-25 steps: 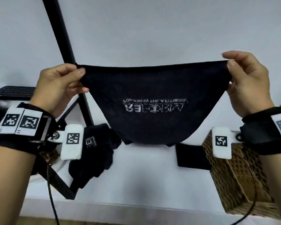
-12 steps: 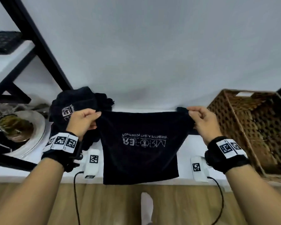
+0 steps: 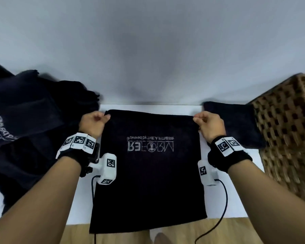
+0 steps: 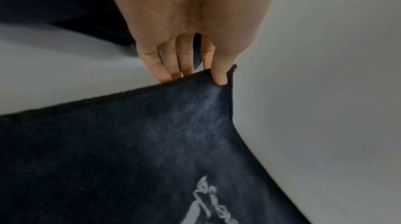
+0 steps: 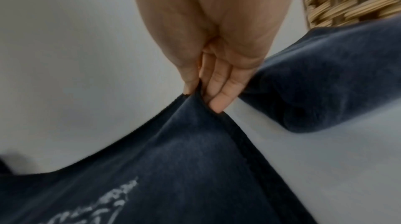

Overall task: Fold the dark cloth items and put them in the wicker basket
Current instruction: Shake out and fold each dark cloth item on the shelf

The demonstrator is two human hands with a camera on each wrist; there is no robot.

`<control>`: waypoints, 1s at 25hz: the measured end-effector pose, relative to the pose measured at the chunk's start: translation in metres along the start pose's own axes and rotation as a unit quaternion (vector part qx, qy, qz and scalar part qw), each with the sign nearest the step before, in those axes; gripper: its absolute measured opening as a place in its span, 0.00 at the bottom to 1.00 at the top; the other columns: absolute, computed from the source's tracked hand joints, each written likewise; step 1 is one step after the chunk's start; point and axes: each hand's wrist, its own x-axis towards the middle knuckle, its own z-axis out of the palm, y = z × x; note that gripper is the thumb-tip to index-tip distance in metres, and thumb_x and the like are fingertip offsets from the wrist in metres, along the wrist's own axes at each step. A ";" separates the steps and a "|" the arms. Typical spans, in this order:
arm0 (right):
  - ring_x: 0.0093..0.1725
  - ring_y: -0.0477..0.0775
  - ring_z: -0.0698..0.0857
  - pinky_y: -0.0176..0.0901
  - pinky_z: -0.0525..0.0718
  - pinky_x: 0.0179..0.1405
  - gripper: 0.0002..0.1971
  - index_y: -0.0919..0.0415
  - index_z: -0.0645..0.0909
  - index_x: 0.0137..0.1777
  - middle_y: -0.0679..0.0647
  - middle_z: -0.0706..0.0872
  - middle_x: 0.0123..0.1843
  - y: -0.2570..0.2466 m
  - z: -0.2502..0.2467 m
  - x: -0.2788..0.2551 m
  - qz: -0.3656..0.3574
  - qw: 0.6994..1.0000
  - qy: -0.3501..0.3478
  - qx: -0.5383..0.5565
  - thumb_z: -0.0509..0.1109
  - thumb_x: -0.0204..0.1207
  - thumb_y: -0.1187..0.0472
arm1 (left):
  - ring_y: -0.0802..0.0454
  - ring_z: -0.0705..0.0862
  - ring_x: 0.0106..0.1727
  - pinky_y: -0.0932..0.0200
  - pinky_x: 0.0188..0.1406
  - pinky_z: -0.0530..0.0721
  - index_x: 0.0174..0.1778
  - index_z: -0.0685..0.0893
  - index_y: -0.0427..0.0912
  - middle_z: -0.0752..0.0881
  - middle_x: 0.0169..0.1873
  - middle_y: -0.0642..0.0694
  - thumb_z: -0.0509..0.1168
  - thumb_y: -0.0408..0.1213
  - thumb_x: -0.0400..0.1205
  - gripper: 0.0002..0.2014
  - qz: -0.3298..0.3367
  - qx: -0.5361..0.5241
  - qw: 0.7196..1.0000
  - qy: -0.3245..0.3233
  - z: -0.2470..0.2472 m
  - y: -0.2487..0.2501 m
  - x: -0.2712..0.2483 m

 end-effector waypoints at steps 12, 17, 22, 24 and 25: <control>0.46 0.57 0.83 0.41 0.76 0.46 0.06 0.54 0.79 0.40 0.56 0.85 0.46 0.009 0.019 0.011 0.038 0.994 0.024 -0.100 0.72 0.76 0.57 | 0.50 0.81 0.44 0.58 0.55 0.78 0.35 0.84 0.43 0.86 0.40 0.47 0.74 0.34 0.76 0.06 0.069 0.016 0.997 -0.037 0.022 0.005 0.013; 0.32 0.46 0.82 0.37 0.79 0.32 0.08 0.53 0.82 0.33 0.49 0.85 0.33 0.004 0.020 0.016 0.122 0.987 -0.075 0.075 0.75 0.72 0.61 | 0.48 0.78 0.36 0.65 0.36 0.77 0.35 0.86 0.41 0.84 0.27 0.48 0.73 0.31 0.76 0.05 0.026 -0.039 0.997 -0.069 0.021 0.015 0.007; 0.23 0.47 0.71 0.35 0.65 0.15 0.12 0.58 0.78 0.31 0.52 0.76 0.27 -0.003 0.006 0.009 0.168 0.949 -0.127 0.234 0.70 0.75 0.69 | 0.60 0.78 0.30 0.69 0.38 0.78 0.41 0.88 0.36 0.83 0.25 0.52 0.75 0.32 0.75 0.04 0.041 -0.051 0.998 0.002 0.014 0.020 0.001; 0.23 0.46 0.68 0.34 0.62 0.14 0.10 0.60 0.79 0.34 0.52 0.73 0.29 -0.001 -0.005 0.009 0.177 0.942 -0.148 0.242 0.70 0.75 0.70 | 0.60 0.78 0.29 0.63 0.41 0.79 0.38 0.88 0.39 0.83 0.23 0.55 0.75 0.33 0.74 0.03 0.049 -0.060 0.997 0.023 0.010 0.024 -0.005; 0.23 0.46 0.67 0.34 0.61 0.14 0.07 0.61 0.79 0.36 0.52 0.71 0.29 0.000 -0.010 0.008 0.180 0.941 -0.147 0.248 0.71 0.74 0.71 | 0.58 0.80 0.31 0.60 0.44 0.81 0.39 0.88 0.40 0.84 0.25 0.53 0.75 0.33 0.74 0.03 0.057 -0.067 0.996 0.029 0.008 0.026 -0.009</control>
